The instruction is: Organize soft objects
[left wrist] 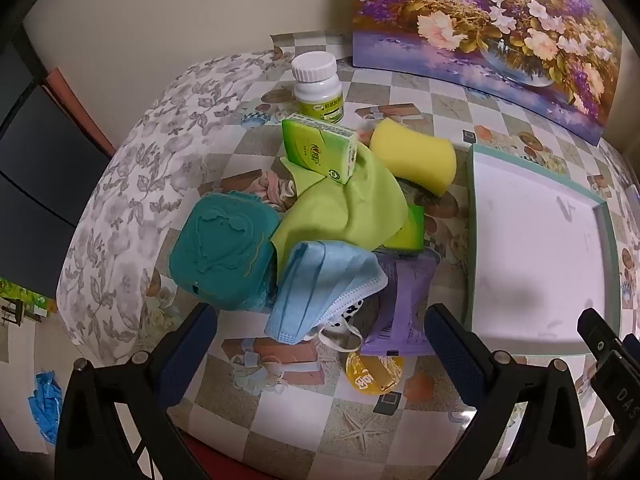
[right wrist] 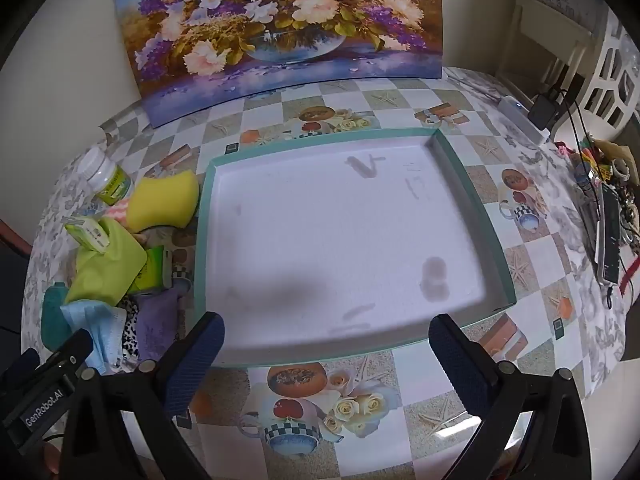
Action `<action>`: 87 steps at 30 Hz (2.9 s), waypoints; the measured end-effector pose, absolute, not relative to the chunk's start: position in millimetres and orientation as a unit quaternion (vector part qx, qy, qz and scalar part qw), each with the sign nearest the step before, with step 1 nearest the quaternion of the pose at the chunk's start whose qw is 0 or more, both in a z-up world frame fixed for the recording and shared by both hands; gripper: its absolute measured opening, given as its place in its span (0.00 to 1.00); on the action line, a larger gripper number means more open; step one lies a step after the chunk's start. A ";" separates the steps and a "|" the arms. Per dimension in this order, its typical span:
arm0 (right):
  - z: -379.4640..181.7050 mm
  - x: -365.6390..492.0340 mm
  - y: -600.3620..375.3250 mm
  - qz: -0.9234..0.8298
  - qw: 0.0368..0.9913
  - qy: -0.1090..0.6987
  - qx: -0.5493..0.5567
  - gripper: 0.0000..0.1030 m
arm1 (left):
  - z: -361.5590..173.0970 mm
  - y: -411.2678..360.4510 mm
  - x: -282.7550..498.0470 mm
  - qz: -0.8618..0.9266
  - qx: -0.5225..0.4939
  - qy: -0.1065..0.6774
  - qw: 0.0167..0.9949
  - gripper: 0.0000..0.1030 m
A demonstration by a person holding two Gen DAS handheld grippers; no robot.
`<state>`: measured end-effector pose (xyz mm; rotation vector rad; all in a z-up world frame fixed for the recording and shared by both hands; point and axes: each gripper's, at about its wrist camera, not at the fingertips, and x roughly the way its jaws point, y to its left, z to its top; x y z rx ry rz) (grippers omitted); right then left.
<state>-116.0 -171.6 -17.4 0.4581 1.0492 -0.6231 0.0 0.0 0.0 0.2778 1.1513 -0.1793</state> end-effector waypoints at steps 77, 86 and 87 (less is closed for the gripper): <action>-20.4 -112.8 -165.8 -0.289 0.793 0.493 0.213 1.00 | -1.3 2.8 1.1 -0.081 0.136 0.543 0.824 1.00; -20.6 -111.9 -165.3 -0.288 0.793 0.493 0.212 1.00 | -0.7 4.9 0.6 -0.081 0.135 0.544 0.824 1.00; -20.6 -112.0 -165.1 -0.288 0.793 0.493 0.213 1.00 | -0.5 5.9 0.3 -0.081 0.135 0.544 0.824 1.00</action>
